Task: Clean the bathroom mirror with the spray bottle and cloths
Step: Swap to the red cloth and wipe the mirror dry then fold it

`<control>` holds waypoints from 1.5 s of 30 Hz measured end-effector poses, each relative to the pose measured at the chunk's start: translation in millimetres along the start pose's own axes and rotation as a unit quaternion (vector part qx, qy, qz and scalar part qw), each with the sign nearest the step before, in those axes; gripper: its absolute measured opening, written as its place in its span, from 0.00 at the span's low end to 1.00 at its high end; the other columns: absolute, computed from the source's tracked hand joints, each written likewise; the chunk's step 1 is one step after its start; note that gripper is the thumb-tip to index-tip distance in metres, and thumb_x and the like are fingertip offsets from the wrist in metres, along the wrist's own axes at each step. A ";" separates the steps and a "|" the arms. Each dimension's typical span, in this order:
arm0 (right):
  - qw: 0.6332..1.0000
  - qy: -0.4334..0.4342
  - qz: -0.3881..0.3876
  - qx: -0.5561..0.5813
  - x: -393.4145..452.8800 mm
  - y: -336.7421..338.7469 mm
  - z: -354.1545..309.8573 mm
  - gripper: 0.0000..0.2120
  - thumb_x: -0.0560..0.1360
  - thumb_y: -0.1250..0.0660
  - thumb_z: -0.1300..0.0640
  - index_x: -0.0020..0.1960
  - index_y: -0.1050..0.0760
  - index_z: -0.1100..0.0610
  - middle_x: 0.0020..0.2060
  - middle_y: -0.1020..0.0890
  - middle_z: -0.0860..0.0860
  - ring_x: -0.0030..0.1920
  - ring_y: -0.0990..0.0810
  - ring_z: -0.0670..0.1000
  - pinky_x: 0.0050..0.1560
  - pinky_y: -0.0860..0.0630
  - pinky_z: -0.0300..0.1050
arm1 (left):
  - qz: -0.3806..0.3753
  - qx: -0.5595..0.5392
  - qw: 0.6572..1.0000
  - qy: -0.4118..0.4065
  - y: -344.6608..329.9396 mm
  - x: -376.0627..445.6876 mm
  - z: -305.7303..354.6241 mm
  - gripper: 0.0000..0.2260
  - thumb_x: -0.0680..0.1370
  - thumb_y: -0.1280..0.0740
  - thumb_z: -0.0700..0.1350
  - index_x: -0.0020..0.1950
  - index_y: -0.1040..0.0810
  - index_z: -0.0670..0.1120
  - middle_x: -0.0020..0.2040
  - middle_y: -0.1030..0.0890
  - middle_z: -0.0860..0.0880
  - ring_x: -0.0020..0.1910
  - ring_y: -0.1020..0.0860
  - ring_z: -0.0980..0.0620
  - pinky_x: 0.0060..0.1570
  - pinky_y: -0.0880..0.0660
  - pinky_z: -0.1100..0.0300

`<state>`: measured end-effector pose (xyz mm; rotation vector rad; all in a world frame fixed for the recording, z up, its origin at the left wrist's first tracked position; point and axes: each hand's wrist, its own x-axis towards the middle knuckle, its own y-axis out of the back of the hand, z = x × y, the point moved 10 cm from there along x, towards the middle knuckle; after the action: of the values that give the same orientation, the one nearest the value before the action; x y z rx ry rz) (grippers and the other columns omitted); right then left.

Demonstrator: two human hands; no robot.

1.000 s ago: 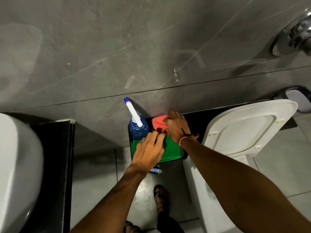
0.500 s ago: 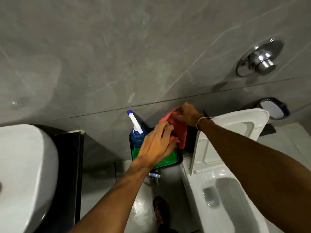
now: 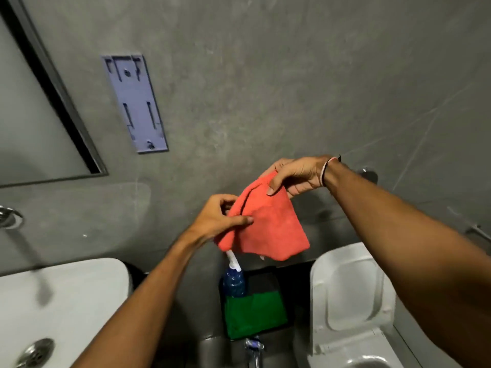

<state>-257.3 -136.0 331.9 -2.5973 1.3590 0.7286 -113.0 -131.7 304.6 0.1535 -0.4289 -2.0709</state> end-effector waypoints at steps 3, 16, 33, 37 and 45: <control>0.996 0.056 0.039 -0.060 -6.3 -8.7 -63.0 0.16 0.73 0.31 0.74 0.53 0.14 0.59 0.44 0.14 0.55 0.41 0.14 0.48 0.50 0.15 0.47 | 0.009 0.015 1.000 -0.021 62.3 -23.8 40.2 0.15 0.71 0.22 0.32 0.57 0.18 0.35 0.47 0.16 0.45 0.43 0.20 0.54 0.47 0.21 0.61; 0.948 0.294 0.077 -0.093 13.7 -137.6 -274.6 0.02 0.78 0.27 0.63 0.47 0.18 0.57 0.37 0.15 0.51 0.36 0.15 0.46 0.36 0.16 0.40 | 0.452 0.396 0.799 -0.009 328.6 -194.1 181.8 0.08 0.75 0.26 0.42 0.53 0.13 0.48 0.45 0.14 0.42 0.45 0.17 0.43 0.44 0.21 0.55; 0.718 0.477 0.448 -0.237 17.2 -151.6 -409.8 0.11 0.71 0.19 0.52 0.45 0.20 0.54 0.36 0.19 0.49 0.43 0.18 0.53 0.48 0.18 0.52 | 0.695 0.087 0.698 -0.148 398.5 -173.9 176.9 0.14 0.78 0.31 0.39 0.61 0.30 0.45 0.46 0.14 0.46 0.40 0.16 0.47 0.49 0.20 0.55; 0.555 0.535 0.505 -0.388 4.3 -163.2 -414.4 0.14 0.72 0.21 0.46 0.47 0.22 0.53 0.42 0.18 0.50 0.43 0.19 0.55 0.41 0.20 0.51 | 0.624 0.175 0.721 -0.246 375.2 -146.1 151.6 0.23 0.77 0.26 0.38 0.68 0.32 0.46 0.62 0.18 0.44 0.60 0.17 0.49 0.62 0.21 0.57; 0.339 0.442 0.655 -0.510 -11.7 -129.7 -401.5 0.30 0.84 0.42 0.43 0.83 0.39 0.54 0.82 0.42 0.62 0.82 0.41 0.62 0.81 0.43 0.60 | 0.499 0.533 0.658 -0.181 346.9 -87.0 144.9 0.28 0.82 0.45 0.50 0.82 0.44 0.50 0.82 0.41 0.38 0.78 0.33 0.37 0.58 0.22 0.43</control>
<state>-15.0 -179.3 674.8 -1.0373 4.7946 -0.2258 172.4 -182.2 559.4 0.1338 -1.5504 -0.5258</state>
